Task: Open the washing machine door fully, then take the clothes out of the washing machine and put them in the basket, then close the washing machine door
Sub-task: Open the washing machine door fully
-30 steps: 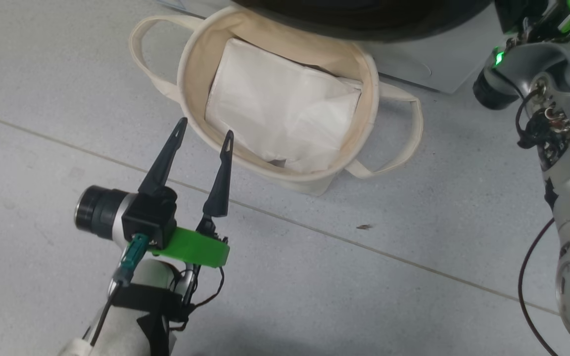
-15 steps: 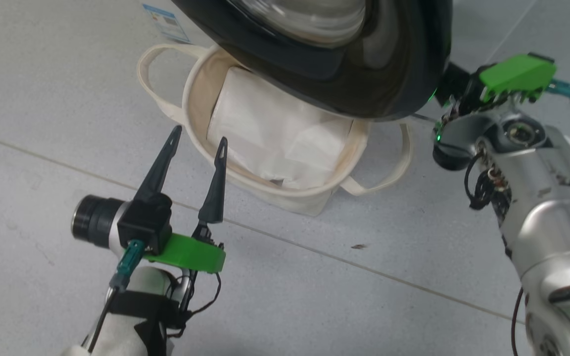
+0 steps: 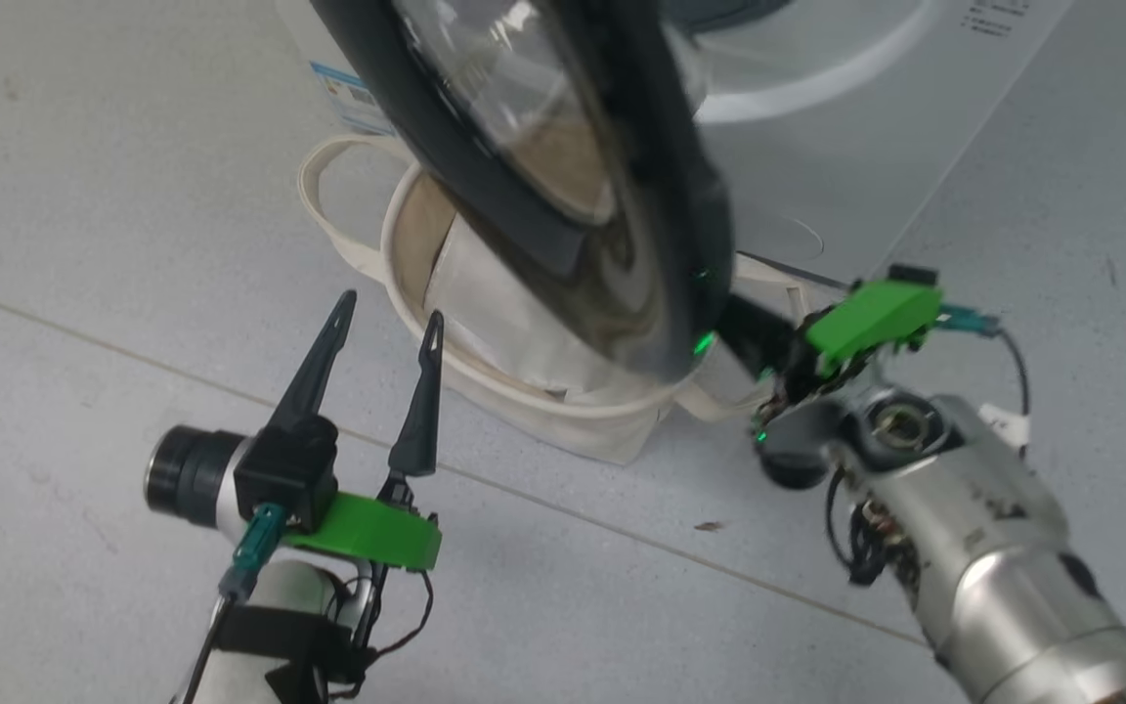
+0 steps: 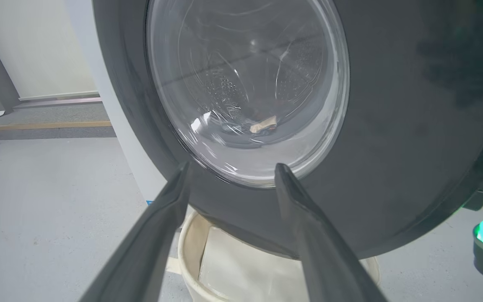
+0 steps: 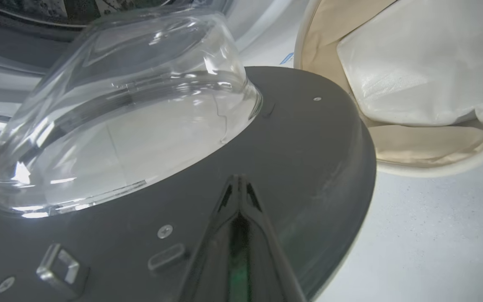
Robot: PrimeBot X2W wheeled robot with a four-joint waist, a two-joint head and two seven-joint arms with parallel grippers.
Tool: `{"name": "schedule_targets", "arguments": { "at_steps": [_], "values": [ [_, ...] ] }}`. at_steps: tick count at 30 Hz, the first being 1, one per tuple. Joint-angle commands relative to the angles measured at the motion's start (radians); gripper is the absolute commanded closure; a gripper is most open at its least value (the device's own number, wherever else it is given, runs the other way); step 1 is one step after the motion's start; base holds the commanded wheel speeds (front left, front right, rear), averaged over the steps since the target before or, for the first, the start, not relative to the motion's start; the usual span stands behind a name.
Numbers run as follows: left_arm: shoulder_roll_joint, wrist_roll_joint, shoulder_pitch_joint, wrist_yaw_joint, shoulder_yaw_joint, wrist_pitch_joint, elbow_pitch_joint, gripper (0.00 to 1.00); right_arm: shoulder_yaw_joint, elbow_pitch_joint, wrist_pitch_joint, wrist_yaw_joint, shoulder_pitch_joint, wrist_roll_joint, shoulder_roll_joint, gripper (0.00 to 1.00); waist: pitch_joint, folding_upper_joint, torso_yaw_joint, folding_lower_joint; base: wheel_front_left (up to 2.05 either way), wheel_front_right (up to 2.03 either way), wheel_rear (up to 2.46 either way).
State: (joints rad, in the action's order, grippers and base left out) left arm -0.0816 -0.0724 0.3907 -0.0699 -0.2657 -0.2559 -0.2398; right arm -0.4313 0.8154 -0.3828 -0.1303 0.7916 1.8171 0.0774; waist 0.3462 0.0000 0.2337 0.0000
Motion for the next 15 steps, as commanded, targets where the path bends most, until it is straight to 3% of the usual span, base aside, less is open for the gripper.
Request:
{"name": "schedule_targets", "arguments": {
  "at_steps": [1,9,15],
  "values": [
    [-0.011,-0.006,0.003,0.001,0.041,-0.006,0.026,0.00,-0.025,-0.041,0.009,0.000,-0.004,0.014,-0.027,1.00,-0.007,0.0000,0.000,0.0000,0.00,0.00,0.00],
    [-0.008,-0.003,-0.026,-0.002,0.047,-0.006,0.022,0.00,-0.251,-0.110,0.099,0.000,-0.081,0.139,-0.027,1.00,-0.052,0.0000,0.001,0.0000,0.00,0.00,0.00],
    [-0.005,-0.002,-0.040,-0.007,0.055,-0.006,0.021,0.00,-0.309,-0.107,0.171,0.000,-0.061,0.196,-0.027,1.00,-0.078,0.0000,-0.004,0.0000,0.00,0.00,0.00]
  ]
}}
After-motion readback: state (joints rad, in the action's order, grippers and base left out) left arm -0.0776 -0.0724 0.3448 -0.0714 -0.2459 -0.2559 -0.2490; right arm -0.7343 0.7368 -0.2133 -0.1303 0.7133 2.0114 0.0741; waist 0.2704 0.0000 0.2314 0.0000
